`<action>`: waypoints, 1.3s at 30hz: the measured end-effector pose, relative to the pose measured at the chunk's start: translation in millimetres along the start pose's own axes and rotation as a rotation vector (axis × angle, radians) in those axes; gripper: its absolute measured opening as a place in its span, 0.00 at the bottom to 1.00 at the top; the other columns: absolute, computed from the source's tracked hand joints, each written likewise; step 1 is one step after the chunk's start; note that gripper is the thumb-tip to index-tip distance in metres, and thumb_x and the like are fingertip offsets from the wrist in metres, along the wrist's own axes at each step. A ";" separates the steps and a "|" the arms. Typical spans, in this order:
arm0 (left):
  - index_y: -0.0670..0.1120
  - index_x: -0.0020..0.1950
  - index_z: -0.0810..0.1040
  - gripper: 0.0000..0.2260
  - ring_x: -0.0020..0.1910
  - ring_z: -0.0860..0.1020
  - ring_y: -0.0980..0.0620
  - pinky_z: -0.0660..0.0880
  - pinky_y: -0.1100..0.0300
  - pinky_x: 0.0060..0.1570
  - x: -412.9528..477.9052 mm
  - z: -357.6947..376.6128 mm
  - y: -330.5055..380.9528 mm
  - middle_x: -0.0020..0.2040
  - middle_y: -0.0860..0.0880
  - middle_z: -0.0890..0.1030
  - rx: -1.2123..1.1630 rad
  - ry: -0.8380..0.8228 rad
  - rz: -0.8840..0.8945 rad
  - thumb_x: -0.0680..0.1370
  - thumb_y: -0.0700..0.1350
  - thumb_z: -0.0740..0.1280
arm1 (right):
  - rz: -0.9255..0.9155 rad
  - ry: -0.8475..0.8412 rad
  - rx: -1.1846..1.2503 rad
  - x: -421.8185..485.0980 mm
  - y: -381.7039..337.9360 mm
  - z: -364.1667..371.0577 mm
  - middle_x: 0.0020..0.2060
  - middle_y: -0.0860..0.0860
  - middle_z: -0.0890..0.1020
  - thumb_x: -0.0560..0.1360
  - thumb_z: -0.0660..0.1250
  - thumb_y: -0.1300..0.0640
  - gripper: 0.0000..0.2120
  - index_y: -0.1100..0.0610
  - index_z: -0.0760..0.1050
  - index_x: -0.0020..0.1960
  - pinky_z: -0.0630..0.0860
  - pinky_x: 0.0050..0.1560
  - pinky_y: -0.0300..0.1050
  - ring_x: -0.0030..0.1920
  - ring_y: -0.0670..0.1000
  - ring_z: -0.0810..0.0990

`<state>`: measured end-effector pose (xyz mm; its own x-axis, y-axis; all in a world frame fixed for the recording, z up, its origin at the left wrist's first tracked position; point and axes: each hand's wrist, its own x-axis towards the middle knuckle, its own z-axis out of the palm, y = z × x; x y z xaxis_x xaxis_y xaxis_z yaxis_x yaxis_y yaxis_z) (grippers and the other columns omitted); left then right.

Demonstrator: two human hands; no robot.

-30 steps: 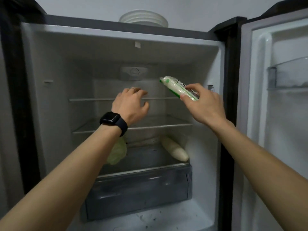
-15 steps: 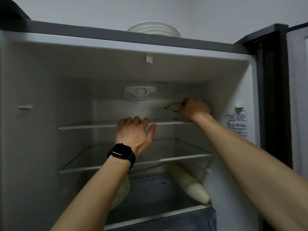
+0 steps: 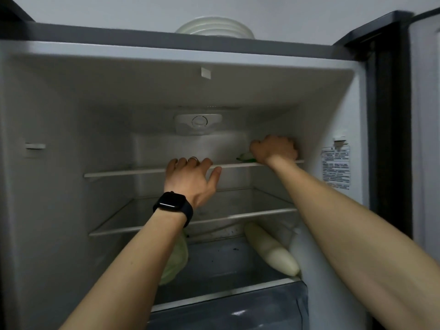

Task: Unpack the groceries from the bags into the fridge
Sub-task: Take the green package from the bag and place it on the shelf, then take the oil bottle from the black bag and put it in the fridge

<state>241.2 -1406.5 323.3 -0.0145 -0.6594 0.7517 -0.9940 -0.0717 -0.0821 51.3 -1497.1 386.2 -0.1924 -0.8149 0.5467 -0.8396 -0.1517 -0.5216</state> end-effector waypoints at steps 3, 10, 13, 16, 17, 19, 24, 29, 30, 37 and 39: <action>0.55 0.69 0.71 0.23 0.63 0.73 0.43 0.62 0.48 0.66 -0.5 -6.8 1.6 0.65 0.46 0.77 -0.004 -0.068 -0.019 0.82 0.62 0.47 | -0.033 0.069 -0.029 -26.6 6.7 -13.2 0.65 0.58 0.77 0.76 0.55 0.45 0.25 0.55 0.75 0.67 0.72 0.64 0.54 0.65 0.61 0.73; 0.58 0.79 0.55 0.25 0.78 0.55 0.44 0.50 0.40 0.75 -18.6 -27.9 19.3 0.80 0.45 0.57 -0.041 -0.195 -0.088 0.82 0.59 0.52 | -0.283 0.034 -0.046 -98.7 46.5 -74.8 0.58 0.56 0.82 0.74 0.60 0.53 0.19 0.49 0.77 0.64 0.73 0.47 0.48 0.58 0.63 0.78; 0.59 0.80 0.54 0.26 0.79 0.52 0.44 0.50 0.39 0.76 -51.7 -45.0 38.1 0.81 0.46 0.54 -0.130 -0.184 -0.072 0.81 0.59 0.54 | -0.343 -0.049 0.015 -134.4 65.2 -103.1 0.60 0.53 0.82 0.76 0.61 0.52 0.17 0.46 0.78 0.63 0.74 0.51 0.48 0.59 0.60 0.78; 0.60 0.79 0.56 0.26 0.79 0.52 0.46 0.49 0.41 0.76 -99.7 -61.8 52.5 0.80 0.47 0.56 -0.157 -0.162 -0.061 0.81 0.59 0.56 | -0.428 -0.081 0.112 -174.7 87.4 -118.1 0.61 0.48 0.82 0.78 0.62 0.49 0.16 0.45 0.78 0.63 0.75 0.56 0.48 0.61 0.55 0.78; 0.60 0.79 0.57 0.26 0.79 0.52 0.46 0.49 0.41 0.76 -117.3 -67.6 54.9 0.80 0.48 0.57 -0.165 -0.153 -0.063 0.81 0.59 0.57 | -0.456 -0.077 0.155 -189.4 95.0 -119.8 0.61 0.46 0.82 0.78 0.62 0.49 0.15 0.45 0.79 0.63 0.76 0.58 0.49 0.62 0.53 0.78; 0.61 0.78 0.58 0.26 0.79 0.53 0.47 0.51 0.41 0.76 -156.4 -78.6 57.7 0.80 0.48 0.58 -0.182 -0.142 -0.076 0.80 0.60 0.57 | -0.503 -0.079 0.245 -221.6 109.7 -120.2 0.61 0.44 0.82 0.78 0.62 0.47 0.15 0.44 0.79 0.63 0.75 0.62 0.50 0.63 0.50 0.77; 0.60 0.76 0.64 0.26 0.77 0.59 0.47 0.58 0.43 0.74 -268.6 -104.5 60.4 0.78 0.49 0.64 -0.172 -0.164 -0.145 0.78 0.62 0.56 | -0.607 -0.133 0.383 -313.9 142.0 -108.2 0.60 0.41 0.81 0.79 0.64 0.49 0.14 0.45 0.79 0.63 0.68 0.60 0.40 0.63 0.45 0.74; 0.60 0.74 0.67 0.27 0.74 0.64 0.48 0.63 0.46 0.72 -381.9 -134.2 51.8 0.75 0.50 0.68 -0.164 -0.234 -0.245 0.76 0.63 0.54 | -0.636 -0.278 0.554 -409.1 157.0 -87.5 0.60 0.38 0.80 0.78 0.68 0.52 0.13 0.45 0.80 0.62 0.63 0.63 0.28 0.63 0.40 0.72; 0.60 0.74 0.68 0.26 0.74 0.64 0.49 0.64 0.47 0.72 -405.5 -140.2 48.1 0.75 0.51 0.68 -0.156 -0.255 -0.279 0.76 0.63 0.54 | -0.646 -0.324 0.580 -427.7 158.0 -81.3 0.60 0.38 0.80 0.78 0.68 0.52 0.13 0.45 0.80 0.62 0.62 0.63 0.27 0.64 0.39 0.72; 0.61 0.73 0.68 0.23 0.72 0.66 0.49 0.63 0.50 0.71 -556.2 -185.4 21.9 0.74 0.52 0.69 -0.070 -0.393 -0.541 0.78 0.60 0.57 | -0.727 -0.563 0.641 -554.1 142.5 -36.7 0.60 0.40 0.80 0.79 0.65 0.52 0.14 0.47 0.80 0.62 0.66 0.66 0.36 0.64 0.41 0.73; 0.61 0.72 0.69 0.23 0.72 0.67 0.49 0.64 0.48 0.71 -606.5 -206.8 10.3 0.74 0.52 0.70 -0.032 -0.433 -0.639 0.77 0.60 0.56 | -0.767 -0.629 0.665 -602.1 125.5 -25.4 0.60 0.43 0.82 0.77 0.64 0.51 0.15 0.49 0.81 0.62 0.65 0.67 0.36 0.64 0.45 0.74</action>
<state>217.4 -852.6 1.9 0.6004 -0.7315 0.3231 -0.7977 -0.5197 0.3058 48.9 -1011.4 8.2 0.6830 -0.4881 0.5434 -0.1638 -0.8273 -0.5373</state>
